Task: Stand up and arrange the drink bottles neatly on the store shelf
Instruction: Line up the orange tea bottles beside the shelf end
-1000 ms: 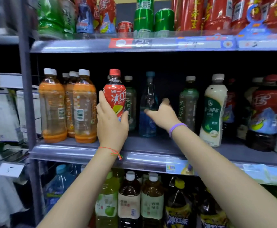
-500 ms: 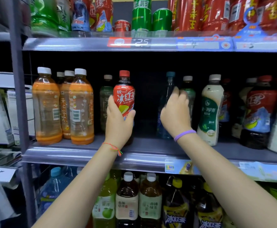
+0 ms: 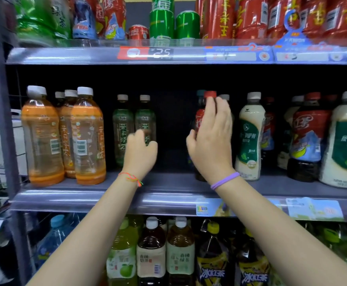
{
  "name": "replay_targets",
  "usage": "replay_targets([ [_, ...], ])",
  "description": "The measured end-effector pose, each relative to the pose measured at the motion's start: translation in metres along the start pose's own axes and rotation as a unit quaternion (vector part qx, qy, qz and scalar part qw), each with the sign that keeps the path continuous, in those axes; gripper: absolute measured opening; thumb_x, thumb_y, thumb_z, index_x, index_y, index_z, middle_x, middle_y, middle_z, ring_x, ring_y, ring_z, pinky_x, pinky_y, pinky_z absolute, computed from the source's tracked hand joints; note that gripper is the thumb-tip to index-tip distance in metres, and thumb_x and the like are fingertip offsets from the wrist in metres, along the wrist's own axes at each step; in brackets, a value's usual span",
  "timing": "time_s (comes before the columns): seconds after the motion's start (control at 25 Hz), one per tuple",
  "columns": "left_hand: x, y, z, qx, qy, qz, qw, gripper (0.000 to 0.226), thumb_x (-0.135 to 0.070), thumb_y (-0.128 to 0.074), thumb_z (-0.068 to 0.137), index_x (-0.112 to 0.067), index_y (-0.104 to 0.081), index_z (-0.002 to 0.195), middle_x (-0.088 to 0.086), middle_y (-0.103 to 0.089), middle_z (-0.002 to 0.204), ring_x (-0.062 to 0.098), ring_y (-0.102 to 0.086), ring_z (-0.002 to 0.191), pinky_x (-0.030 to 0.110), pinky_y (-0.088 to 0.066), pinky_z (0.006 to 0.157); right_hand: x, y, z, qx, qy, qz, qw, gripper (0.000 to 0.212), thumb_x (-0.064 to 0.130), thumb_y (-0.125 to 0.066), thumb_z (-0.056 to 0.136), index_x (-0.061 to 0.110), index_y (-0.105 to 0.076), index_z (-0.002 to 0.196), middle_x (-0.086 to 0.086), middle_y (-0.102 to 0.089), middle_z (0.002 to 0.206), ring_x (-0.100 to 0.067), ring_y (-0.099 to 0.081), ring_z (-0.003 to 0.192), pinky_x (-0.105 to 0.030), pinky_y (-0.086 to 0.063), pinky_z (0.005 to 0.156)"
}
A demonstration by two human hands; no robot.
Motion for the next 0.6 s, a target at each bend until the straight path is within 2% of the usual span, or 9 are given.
replay_targets([
  [0.04, 0.009, 0.013, 0.003, -0.038, 0.030, 0.019, 0.999, 0.041, -0.009, -0.053, 0.090, 0.001, -0.047, 0.129, 0.025, -0.045, 0.133, 0.041, -0.045, 0.124, 0.044, -0.036, 0.108, 0.020, -0.004, -0.002, -0.014, 0.047, 0.043, 0.998, 0.061, 0.010, -0.054, 0.080, -0.008, -0.045, 0.138, -0.026, -0.048, 0.134, -0.043, -0.045, 0.128, -0.048, -0.036, 0.110],
  [0.12, 0.023, 0.021, 0.012, -0.049, 0.082, 0.024, 0.995, 0.064, -0.009, -0.056, 0.088, 0.003, -0.028, 0.145, 0.028, -0.030, 0.147, 0.044, -0.030, 0.136, 0.044, -0.025, 0.114, 0.048, -0.040, -0.003, 0.095, 0.034, 0.160, 0.982, 0.050, 0.007, -0.053, 0.084, -0.004, -0.050, 0.133, -0.021, -0.054, 0.124, -0.039, -0.053, 0.116, -0.045, -0.043, 0.102],
  [0.16, 0.029, 0.022, 0.018, -0.047, 0.116, 0.013, 0.992, 0.078, -0.011, -0.059, 0.088, 0.001, -0.015, 0.152, 0.027, -0.021, 0.154, 0.043, -0.023, 0.142, 0.044, -0.020, 0.117, 0.056, -0.069, -0.002, 0.197, -0.030, 0.211, 0.957, 0.050, 0.009, -0.056, 0.086, -0.001, -0.047, 0.134, -0.020, -0.053, 0.126, -0.037, -0.053, 0.117, -0.042, -0.044, 0.100],
  [0.24, 0.051, 0.021, 0.038, -0.043, 0.185, -0.006, 0.982, 0.101, -0.023, -0.069, 0.085, -0.003, 0.000, 0.156, 0.026, -0.013, 0.159, 0.040, -0.018, 0.147, 0.041, -0.018, 0.118, 0.054, -0.131, -0.010, 0.369, -0.226, 0.265, 0.862, 0.059, 0.017, -0.066, 0.084, 0.000, -0.040, 0.135, -0.019, -0.052, 0.133, -0.034, -0.054, 0.120, -0.038, -0.047, 0.099],
  [0.32, 0.071, 0.018, 0.055, -0.035, 0.240, -0.067, 0.968, 0.118, -0.032, -0.080, 0.073, -0.003, -0.001, 0.155, 0.024, -0.023, 0.157, 0.037, -0.033, 0.142, 0.043, -0.029, 0.117, 0.044, -0.174, -0.012, 0.414, -0.343, 0.296, 0.790, 0.069, 0.020, -0.073, 0.080, -0.002, -0.039, 0.136, -0.016, -0.055, 0.132, -0.031, -0.058, 0.118, -0.038, -0.051, 0.097],
  [0.4, 0.079, 0.010, 0.065, -0.040, 0.267, -0.205, 0.941, 0.102, -0.019, -0.080, 0.073, -0.004, -0.017, 0.152, 0.016, -0.044, 0.144, 0.034, -0.053, 0.126, 0.046, -0.049, 0.099, 0.040, -0.198, -0.011, 0.419, -0.388, 0.360, 0.738, 0.064, 0.018, -0.077, 0.076, 0.000, -0.047, 0.130, -0.015, -0.061, 0.126, -0.030, -0.063, 0.110, -0.039, -0.054, 0.093],
  [0.48, 0.075, 0.007, 0.066, -0.031, 0.274, -0.260, 0.926, 0.074, -0.011, -0.070, 0.081, -0.006, -0.033, 0.145, 0.015, -0.053, 0.134, 0.034, -0.059, 0.115, 0.039, -0.053, 0.072, 0.044, -0.202, -0.016, 0.423, -0.414, 0.419, 0.689, 0.043, 0.010, -0.076, 0.076, 0.002, -0.064, 0.117, -0.020, -0.069, 0.115, -0.031, -0.069, 0.097, -0.046, -0.057, 0.089],
  [0.56, 0.066, 0.002, 0.057, 0.010, 0.269, -0.269, 0.925, 0.064, -0.014, -0.070, 0.078, -0.005, -0.041, 0.135, 0.014, -0.058, 0.124, 0.030, -0.059, 0.108, 0.036, -0.048, 0.065, 0.043, -0.192, -0.021, 0.402, -0.428, 0.447, 0.675, 0.035, 0.002, -0.077, 0.072, 0.000, -0.070, 0.106, -0.024, -0.072, 0.106, -0.033, -0.071, 0.093, -0.053, -0.057, 0.088],
  [0.6, 0.059, 0.000, 0.050, 0.031, 0.258, -0.278, 0.925, 0.062, -0.017, -0.072, 0.075, -0.006, -0.043, 0.129, 0.016, -0.060, 0.121, 0.029, -0.060, 0.104, 0.041, -0.052, 0.067, 0.039, -0.185, -0.023, 0.385, -0.433, 0.456, 0.676, 0.045, 0.003, -0.081, 0.063, 0.001, -0.070, 0.107, -0.023, -0.073, 0.103, -0.034, -0.072, 0.093, -0.055, -0.057, 0.087],
])
Point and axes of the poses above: each hand's wrist, its own z-axis towards the middle knuckle, its own y-axis out of the back of the hand, x = y × z, the point moved 8 cm from there along z, towards the middle knuckle
